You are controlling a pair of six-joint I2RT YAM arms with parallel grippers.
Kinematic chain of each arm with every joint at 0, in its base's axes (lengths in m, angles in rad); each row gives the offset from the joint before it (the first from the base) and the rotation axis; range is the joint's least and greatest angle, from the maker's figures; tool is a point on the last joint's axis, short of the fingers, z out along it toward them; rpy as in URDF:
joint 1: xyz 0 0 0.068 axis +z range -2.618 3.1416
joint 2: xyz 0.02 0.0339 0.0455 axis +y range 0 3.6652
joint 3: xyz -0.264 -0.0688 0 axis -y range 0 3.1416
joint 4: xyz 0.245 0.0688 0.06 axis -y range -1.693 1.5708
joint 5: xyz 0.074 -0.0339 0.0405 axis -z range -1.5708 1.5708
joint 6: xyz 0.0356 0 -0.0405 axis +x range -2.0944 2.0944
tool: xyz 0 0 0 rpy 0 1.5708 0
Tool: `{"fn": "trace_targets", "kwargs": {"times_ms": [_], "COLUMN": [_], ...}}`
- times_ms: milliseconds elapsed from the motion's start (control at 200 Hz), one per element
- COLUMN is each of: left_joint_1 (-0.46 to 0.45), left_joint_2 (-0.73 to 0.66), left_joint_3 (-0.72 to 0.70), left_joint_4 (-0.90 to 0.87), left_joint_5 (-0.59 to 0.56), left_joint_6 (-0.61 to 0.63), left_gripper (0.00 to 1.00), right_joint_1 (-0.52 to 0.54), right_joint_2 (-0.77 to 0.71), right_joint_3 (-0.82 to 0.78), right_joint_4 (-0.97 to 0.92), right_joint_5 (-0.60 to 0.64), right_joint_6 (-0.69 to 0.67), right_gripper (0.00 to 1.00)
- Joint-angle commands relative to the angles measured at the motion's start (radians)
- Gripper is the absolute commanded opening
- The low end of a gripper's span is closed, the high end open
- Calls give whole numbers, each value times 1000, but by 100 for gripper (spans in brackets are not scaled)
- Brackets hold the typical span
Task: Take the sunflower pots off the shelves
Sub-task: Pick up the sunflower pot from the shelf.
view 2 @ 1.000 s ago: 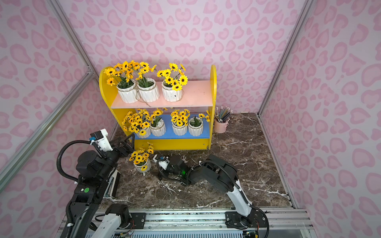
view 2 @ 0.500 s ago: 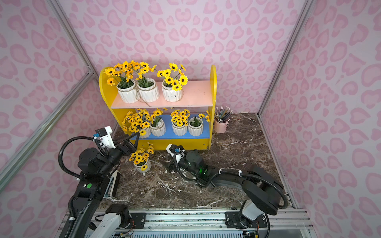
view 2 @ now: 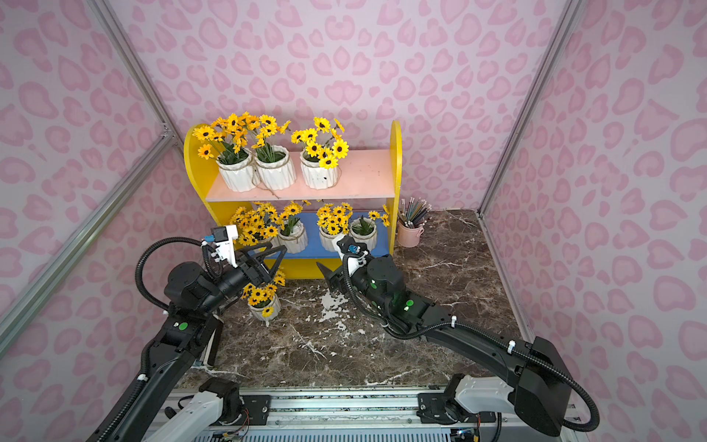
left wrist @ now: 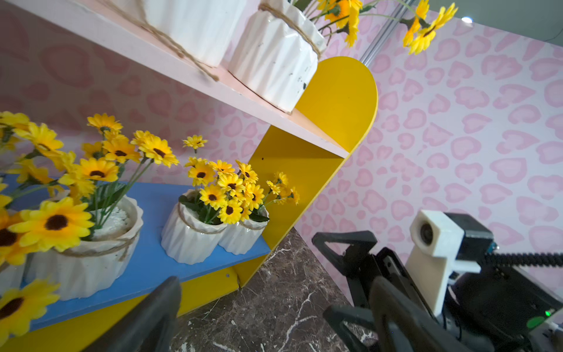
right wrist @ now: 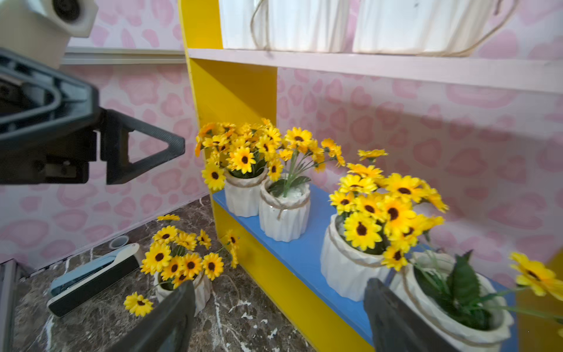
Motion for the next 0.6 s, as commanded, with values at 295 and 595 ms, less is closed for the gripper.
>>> {"fn": "trace_targets", "kwargs": {"times_ms": [295, 595], "left_joint_1": [-9, -9], "left_joint_2": [-26, -103], "left_joint_3": [-43, -91], "left_joint_4": [42, 55], "left_joint_5": [-78, -98], "left_joint_6": [37, -24], "left_gripper": [99, 98], "right_joint_1": [-37, -94], "right_joint_2": [-115, -7], "right_joint_3": [146, 357], "right_joint_4": [-169, -233], "right_joint_5": [177, 95], "right_joint_6": [30, 1], "right_gripper": [90, 99]}}
